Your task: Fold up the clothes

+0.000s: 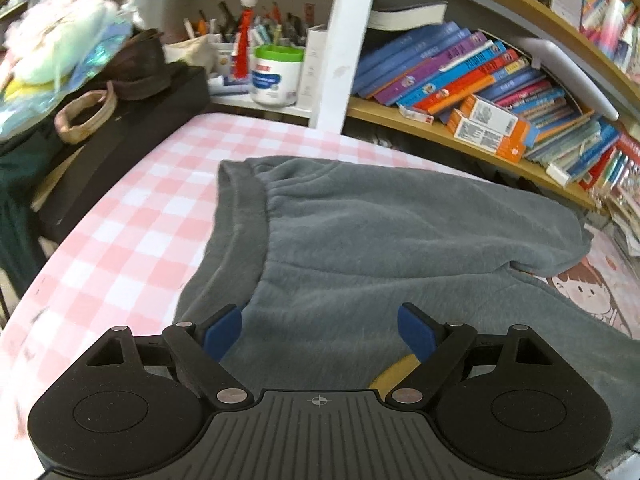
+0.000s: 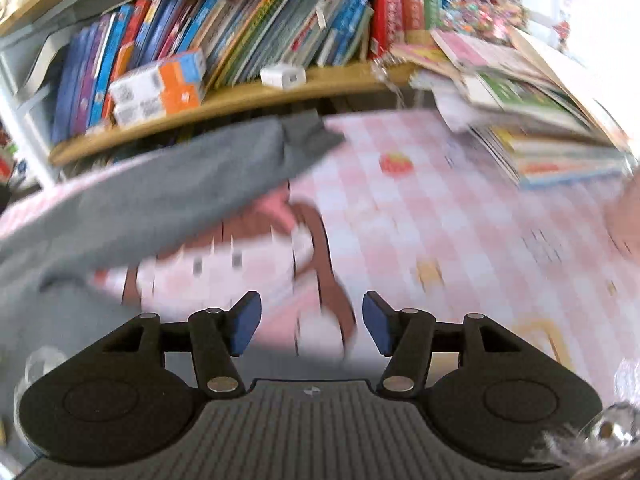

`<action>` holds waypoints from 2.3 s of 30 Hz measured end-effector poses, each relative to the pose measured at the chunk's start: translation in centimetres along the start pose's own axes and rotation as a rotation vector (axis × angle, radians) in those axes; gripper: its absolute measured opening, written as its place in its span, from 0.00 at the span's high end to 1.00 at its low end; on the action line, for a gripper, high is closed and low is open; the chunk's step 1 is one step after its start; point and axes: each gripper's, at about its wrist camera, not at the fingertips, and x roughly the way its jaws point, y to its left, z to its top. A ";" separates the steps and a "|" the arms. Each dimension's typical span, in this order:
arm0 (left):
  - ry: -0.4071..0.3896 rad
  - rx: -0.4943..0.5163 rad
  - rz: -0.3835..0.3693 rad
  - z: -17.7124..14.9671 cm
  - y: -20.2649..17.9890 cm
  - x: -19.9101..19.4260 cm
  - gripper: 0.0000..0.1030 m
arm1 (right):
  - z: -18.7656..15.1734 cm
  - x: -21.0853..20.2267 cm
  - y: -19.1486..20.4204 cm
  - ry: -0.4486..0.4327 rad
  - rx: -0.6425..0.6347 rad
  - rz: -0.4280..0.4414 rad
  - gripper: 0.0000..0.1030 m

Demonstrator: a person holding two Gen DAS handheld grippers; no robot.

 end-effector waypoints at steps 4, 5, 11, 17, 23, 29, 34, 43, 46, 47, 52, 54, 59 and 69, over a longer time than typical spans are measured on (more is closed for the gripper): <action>-0.012 -0.035 -0.006 -0.5 0.7 -1.1 0.16 | -3.7 -1.9 0.6 0.040 -0.022 -0.004 0.46; -0.016 -0.033 -0.011 -0.6 0.7 -1.3 0.16 | -4.2 -2.3 0.8 0.044 -0.021 0.006 0.46; -0.003 -0.022 -0.032 -1.0 1.2 -1.9 0.18 | -6.8 -3.5 2.4 0.061 -0.024 0.041 0.44; 0.053 -0.112 -0.054 -1.3 2.9 -0.7 0.69 | -7.4 -3.7 3.2 0.070 -0.042 0.040 0.44; 0.061 -0.222 -0.036 -1.6 5.8 0.6 0.97 | -7.7 -3.6 4.1 0.082 -0.077 0.038 0.44; 0.053 -0.230 0.005 -1.3 6.6 0.5 0.97 | -7.8 -3.3 4.6 0.097 -0.112 0.045 0.44; 0.056 -0.231 0.013 -1.4 6.5 0.2 0.97 | -7.8 -2.9 4.2 0.111 -0.102 0.042 0.44; 0.067 -0.227 0.024 -1.4 6.5 -0.1 0.97 | -7.5 -2.4 4.6 0.118 -0.129 0.050 0.44; 0.069 -0.223 0.027 -1.4 6.4 -0.2 0.97 | -7.4 -2.4 4.7 0.110 -0.142 0.054 0.43; 0.068 -0.223 0.028 -1.4 6.4 -0.2 0.97 | -7.4 -2.5 4.8 0.108 -0.143 0.055 0.43; 0.069 -0.219 0.035 -1.4 6.2 -0.2 0.97 | -7.2 -2.5 4.9 0.104 -0.147 0.063 0.43; 0.069 -0.211 0.040 -1.2 6.0 -0.2 0.97 | -7.2 -2.6 4.8 0.099 -0.144 0.064 0.43; 0.021 -0.132 0.011 -0.4 4.1 -1.1 0.96 | -6.6 -3.0 4.3 0.068 -0.110 0.059 0.41; -0.009 0.018 -0.059 1.8 -0.3 -1.2 0.86 | -4.4 -2.8 4.0 0.029 -0.083 0.074 0.39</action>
